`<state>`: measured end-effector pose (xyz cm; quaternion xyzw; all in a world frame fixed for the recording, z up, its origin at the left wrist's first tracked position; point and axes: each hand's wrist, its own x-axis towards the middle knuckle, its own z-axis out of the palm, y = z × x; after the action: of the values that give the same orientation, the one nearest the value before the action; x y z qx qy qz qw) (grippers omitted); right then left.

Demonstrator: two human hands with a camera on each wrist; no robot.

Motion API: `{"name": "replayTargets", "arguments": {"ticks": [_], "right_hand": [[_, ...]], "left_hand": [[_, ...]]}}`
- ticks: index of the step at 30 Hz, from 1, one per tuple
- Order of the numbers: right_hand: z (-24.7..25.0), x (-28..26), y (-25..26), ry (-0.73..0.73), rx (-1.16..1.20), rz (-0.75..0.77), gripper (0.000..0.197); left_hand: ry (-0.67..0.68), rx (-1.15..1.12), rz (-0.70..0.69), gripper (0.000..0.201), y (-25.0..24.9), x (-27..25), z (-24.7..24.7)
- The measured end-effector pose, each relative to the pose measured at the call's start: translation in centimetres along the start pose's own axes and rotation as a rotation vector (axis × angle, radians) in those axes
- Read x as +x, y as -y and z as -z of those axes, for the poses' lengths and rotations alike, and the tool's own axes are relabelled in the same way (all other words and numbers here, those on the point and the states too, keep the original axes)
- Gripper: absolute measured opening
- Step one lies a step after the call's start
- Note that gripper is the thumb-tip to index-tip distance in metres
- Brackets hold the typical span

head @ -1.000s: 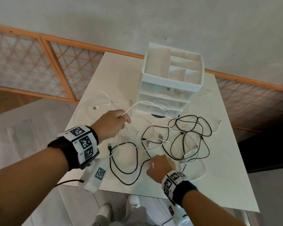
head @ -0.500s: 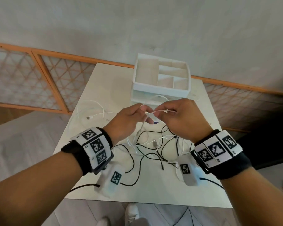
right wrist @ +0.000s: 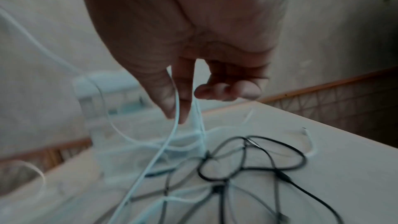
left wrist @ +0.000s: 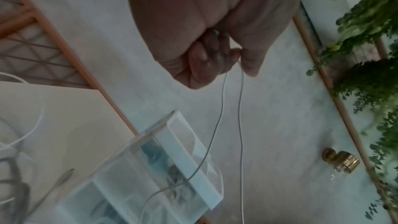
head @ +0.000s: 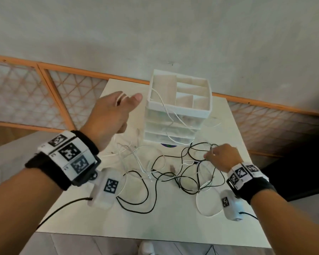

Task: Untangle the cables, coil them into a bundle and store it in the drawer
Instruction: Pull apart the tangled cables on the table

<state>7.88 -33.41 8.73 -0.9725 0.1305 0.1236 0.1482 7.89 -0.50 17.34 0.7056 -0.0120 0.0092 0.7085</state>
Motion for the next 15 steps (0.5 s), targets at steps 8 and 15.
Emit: {"name": "replayTargets", "arguments": {"ticks": [8,15], "right_hand": [[9.8,0.8,5.7,-0.440,0.987,0.262,0.034],[11.0,-2.2,8.8,-0.318,1.001,0.507,0.042]], "left_hand": [[-0.026,0.107,0.380,0.047,4.6,0.5,-3.6],[0.133,0.074,0.103,0.033,3.8,1.4,-9.6]]}}
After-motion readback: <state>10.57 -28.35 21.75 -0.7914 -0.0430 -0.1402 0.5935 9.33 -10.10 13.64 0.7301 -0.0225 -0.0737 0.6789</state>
